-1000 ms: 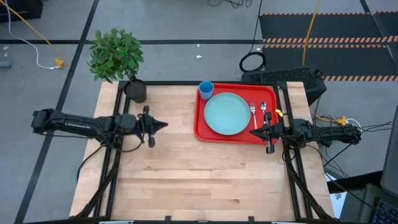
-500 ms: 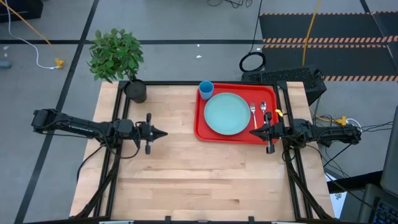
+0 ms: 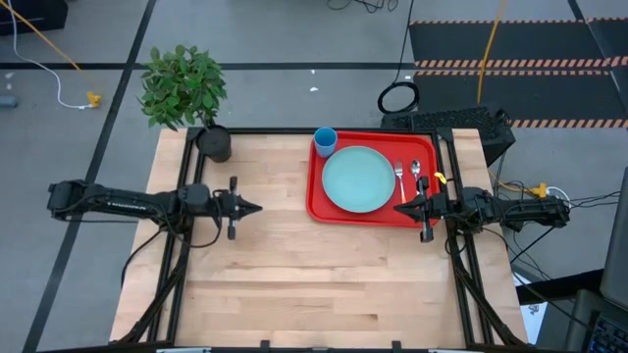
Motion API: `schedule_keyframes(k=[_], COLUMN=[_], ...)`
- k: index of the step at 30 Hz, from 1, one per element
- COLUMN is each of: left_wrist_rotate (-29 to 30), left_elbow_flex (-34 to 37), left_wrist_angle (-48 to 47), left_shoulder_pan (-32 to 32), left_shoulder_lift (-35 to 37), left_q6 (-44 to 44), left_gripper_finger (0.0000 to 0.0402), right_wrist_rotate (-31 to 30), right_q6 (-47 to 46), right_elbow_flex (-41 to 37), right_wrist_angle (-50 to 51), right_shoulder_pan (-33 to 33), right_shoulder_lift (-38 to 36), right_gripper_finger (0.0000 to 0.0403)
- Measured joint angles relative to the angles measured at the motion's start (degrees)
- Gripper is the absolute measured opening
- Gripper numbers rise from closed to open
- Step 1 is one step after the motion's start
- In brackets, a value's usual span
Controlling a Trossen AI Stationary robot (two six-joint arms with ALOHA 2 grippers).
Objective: Pick and place plate/cup/fork/spoon on tray
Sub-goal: Return to Home Position
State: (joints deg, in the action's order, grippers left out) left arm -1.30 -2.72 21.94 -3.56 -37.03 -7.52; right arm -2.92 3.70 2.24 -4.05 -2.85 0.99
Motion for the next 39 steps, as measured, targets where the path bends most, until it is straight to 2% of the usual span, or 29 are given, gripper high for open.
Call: schedule_keyframes(k=[9, 14, 18, 21, 25, 30, 39], left_wrist_rotate=[-1.8, -1.3, 2.0, 2.8, 4.3, 4.0, -0.2], left_elbow_flex=[0.0, 0.0, 0.0, 1.9, 2.1, 2.1, 2.1], left_wrist_angle=[-11.3, -16.2, -18.8, -16.8, -18.9, -17.7, -18.0], left_shoulder_pan=[-5.4, -4.5, -2.7, -1.7, -1.6, -1.6, -1.6], left_shoulder_lift=[8.9, 13.6, 14.7, 14.7, 14.5, 16.1, 26.1], left_q6=[3.0, 6.1, 6.2, 6.3, 7.8, 7.7, 4.1], left_gripper_finger=[0.0005, 0.0005, 0.0005, 0.0005, 0.0005, 0.0005, 0.0005], right_wrist_rotate=[0.0, 0.0, 0.0, 0.0, 0.0, 0.0, 0.0], right_q6=[0.0, 0.0, 0.0, 0.0, 0.0, 0.0, 0.0], right_elbow_flex=[0.0, 0.0, 0.0, 0.0, 0.0, 0.0, 0.0], right_wrist_angle=[0.0, 0.0, 0.0, 0.0, 0.0, 0.0, 0.0], right_shoulder_pan=[0.0, 0.0, 0.0, 0.0, 0.0, 0.0, 0.0], right_shoulder_lift=[0.0, 0.0, 0.0, 0.0, 0.0, 0.0, 0.0], right_gripper_finger=[0.0, 0.0, 0.0, 0.0, 0.0, 0.0, 0.0])
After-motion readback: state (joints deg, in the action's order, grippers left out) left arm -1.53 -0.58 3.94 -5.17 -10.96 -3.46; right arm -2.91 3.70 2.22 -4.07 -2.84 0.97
